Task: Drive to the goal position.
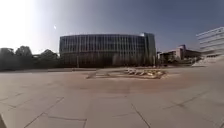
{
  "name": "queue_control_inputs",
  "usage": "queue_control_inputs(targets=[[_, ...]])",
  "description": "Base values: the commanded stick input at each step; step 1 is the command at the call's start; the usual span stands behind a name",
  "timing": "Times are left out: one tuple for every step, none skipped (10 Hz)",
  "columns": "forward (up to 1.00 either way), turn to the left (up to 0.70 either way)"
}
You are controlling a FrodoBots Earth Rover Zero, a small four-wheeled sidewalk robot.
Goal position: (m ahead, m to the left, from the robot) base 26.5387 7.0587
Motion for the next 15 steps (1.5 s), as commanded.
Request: queue_control_inputs(targets=[[0.70, 0.00], [0.70, 0.00], [0.70, 0.00], [0.70, 0.00], [0.70, 0.00], [0.70, 0.00], [0.70, 0.00], [0.70, 0.00], [0.70, 0.00], [0.70, 0.00], [0.70, 0.00], [0.70, 0.00], [0.70, 0.00], [0.70, 0.00], [0.70, 0.03]])
